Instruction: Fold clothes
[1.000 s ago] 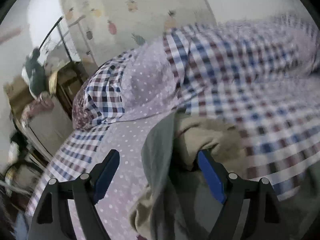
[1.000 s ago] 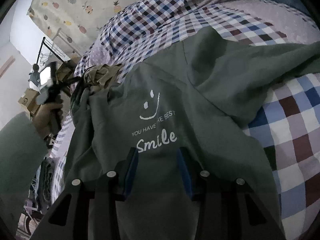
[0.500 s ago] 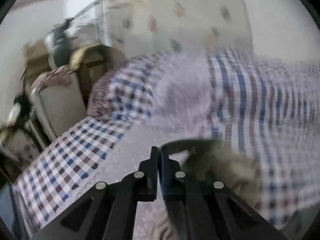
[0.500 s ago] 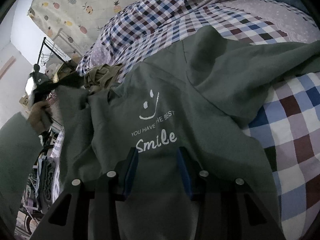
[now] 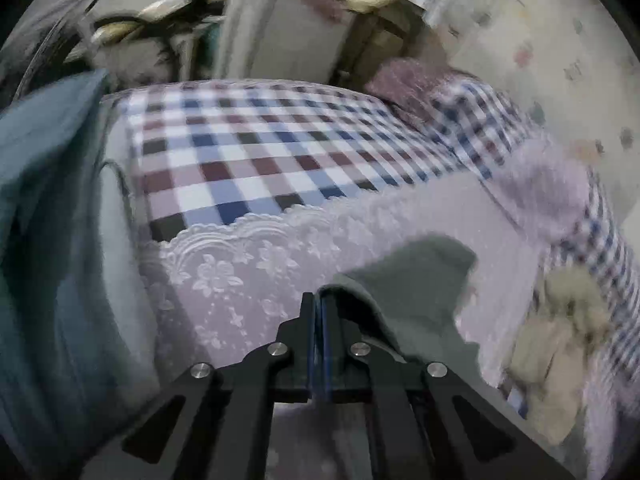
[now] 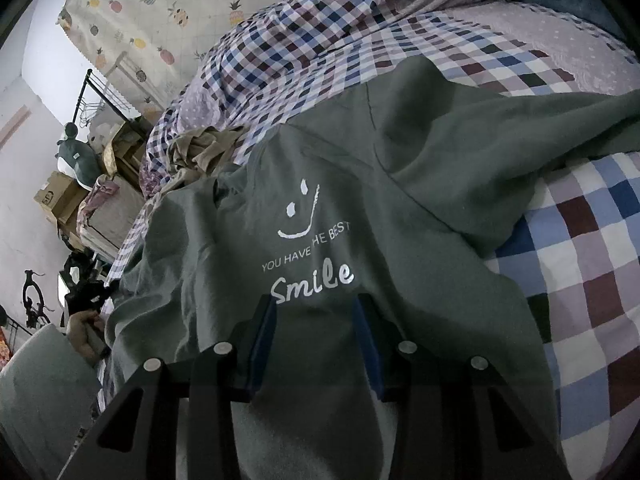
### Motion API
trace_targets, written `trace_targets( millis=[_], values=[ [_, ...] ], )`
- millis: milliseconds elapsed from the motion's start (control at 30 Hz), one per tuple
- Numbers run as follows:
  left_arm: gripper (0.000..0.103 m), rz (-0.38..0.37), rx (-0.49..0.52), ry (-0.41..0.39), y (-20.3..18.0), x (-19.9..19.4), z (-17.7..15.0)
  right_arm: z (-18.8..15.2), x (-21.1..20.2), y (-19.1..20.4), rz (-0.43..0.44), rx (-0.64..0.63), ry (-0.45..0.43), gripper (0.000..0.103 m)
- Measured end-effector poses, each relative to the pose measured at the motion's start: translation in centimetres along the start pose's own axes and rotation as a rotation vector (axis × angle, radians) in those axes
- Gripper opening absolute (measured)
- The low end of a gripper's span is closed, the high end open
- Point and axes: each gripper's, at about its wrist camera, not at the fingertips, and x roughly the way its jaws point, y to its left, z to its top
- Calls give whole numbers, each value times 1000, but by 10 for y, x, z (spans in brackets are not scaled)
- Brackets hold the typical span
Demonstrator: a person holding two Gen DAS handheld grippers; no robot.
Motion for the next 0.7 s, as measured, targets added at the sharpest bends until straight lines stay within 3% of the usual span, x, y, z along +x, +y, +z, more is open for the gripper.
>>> trace_targets(
  millis=[100,167,233,300,433,500,533,600,633,700],
  values=[
    [18,36,119,-46,-21,-15,6,0,-1,-1,1,-1,1,43],
    [53,60,243,-119,-38,-25,12,0,-2,-2,0,-3,2,43],
    [72,85,400,-210,-59,-34,16,0,-2,-2,-1,-6,3,43],
    [75,79,532,-254,-83,-37,13,0,-2,-2,-1,-8,3,43],
    [76,87,751,-115,-117,1,-8,-1,-1,-2,-4,-13,3,43],
    [74,117,794,-70,-122,21,-21,-1,-2,-2,-6,-15,3,43],
    [63,129,805,-49,-123,30,-26,-1,-2,-3,-5,-15,3,43],
    [29,151,797,-17,-119,41,-32,-1,-2,-2,-6,-16,3,43],
    [2,166,783,1,-115,46,-33,-2,-2,-2,-6,-16,3,43],
    [1,155,702,-7,-101,45,-23,-1,-2,-3,-3,-16,6,43]
  ],
)
